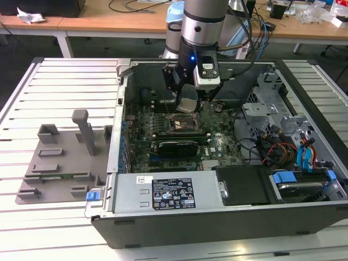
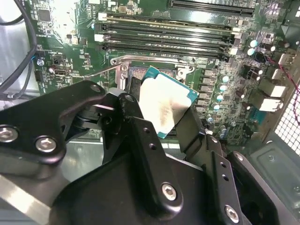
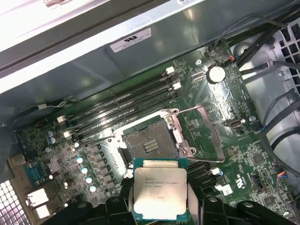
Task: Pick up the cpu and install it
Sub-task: 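Place the cpu into insertion slot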
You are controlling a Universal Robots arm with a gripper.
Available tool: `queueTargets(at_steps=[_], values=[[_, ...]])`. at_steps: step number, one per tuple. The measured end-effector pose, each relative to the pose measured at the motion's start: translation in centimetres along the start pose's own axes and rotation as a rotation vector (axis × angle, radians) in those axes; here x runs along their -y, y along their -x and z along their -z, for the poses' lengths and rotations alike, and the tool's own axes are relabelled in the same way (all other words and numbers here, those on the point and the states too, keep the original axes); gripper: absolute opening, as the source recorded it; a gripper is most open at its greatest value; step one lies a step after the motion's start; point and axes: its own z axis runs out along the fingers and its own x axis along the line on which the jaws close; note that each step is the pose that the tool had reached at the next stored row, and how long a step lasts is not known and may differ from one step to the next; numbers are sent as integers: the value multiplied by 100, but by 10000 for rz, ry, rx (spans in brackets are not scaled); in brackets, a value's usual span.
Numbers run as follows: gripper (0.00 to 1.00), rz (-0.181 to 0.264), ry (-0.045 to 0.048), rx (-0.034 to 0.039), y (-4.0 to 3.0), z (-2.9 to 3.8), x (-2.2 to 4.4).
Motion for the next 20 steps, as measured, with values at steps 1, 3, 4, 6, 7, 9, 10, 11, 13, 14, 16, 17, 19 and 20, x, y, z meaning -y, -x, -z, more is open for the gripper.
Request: queueTargets(at_steps=[1, 3, 4, 6, 7, 9, 10, 11, 13, 14, 16, 17, 19, 20], values=[[55, -60, 1, -2, 0, 0, 0], [55, -191, 4, -5, 0, -1, 0], [55, -233, 5, -6, 0, -1, 0], [55, -354, 7, -9, 0, -1, 0], [55, -400, 7, -10, 0, -1, 0], [55, -499, 10, -12, 0, -2, 0], [55, -543, 11, -14, 0, -2, 0], [55, -614, 12, -16, 0, -2, 0], [55, -805, 16, -21, 0, -2, 0], [55, -855, 18, -22, 0, -3, 0], [55, -1062, 22, -27, 0, -3, 0], [55, -1133, 24, -29, 0, -3, 0], [55, -1276, 27, -33, 0, -4, 0], [55, -1400, 30, -36, 0, -4, 0]])
